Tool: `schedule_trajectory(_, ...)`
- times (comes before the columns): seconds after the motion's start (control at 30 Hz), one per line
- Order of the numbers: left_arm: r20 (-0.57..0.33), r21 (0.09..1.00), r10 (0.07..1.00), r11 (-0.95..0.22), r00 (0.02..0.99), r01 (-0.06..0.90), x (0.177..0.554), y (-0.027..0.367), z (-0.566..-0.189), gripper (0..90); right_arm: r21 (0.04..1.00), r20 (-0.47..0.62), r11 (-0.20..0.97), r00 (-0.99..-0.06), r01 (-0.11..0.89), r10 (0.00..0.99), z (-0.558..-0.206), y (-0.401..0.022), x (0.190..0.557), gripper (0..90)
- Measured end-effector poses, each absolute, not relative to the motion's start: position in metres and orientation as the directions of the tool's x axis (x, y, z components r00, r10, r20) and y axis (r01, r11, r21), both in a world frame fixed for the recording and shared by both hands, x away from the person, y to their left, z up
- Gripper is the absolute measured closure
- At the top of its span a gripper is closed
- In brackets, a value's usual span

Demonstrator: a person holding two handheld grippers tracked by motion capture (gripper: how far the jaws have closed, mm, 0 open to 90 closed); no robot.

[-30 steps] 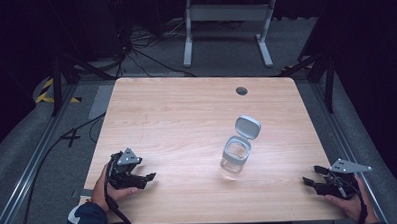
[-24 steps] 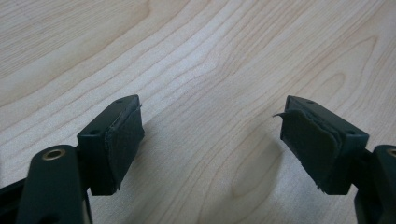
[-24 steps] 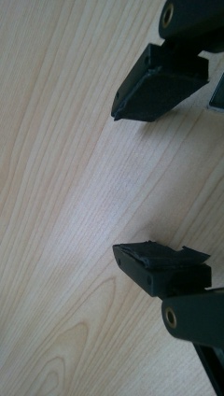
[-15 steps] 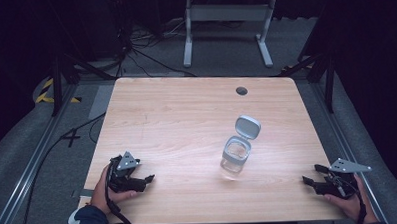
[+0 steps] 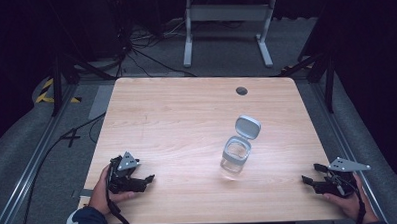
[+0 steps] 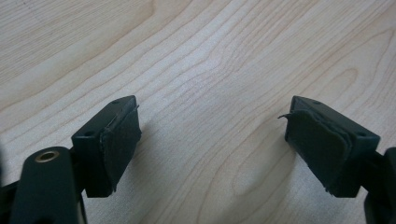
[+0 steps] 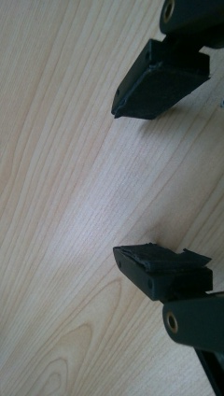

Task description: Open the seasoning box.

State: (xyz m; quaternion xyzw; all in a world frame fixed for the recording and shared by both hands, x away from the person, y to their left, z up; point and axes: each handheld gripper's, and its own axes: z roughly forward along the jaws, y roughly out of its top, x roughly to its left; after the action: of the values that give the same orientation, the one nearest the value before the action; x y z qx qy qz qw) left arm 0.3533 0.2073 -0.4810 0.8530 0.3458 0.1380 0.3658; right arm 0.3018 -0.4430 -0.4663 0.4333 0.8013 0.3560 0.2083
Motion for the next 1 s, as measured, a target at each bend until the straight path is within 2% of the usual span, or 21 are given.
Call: schedule_trajectory(1.0,-0.018,0.720,0.693,-0.491,0.720,0.490,0.3544,0.2067,-0.4811,16.1,0.752,-0.024,0.375,-0.546,0.542,0.838,-0.4665,-0.4433,0.3028,26.1)
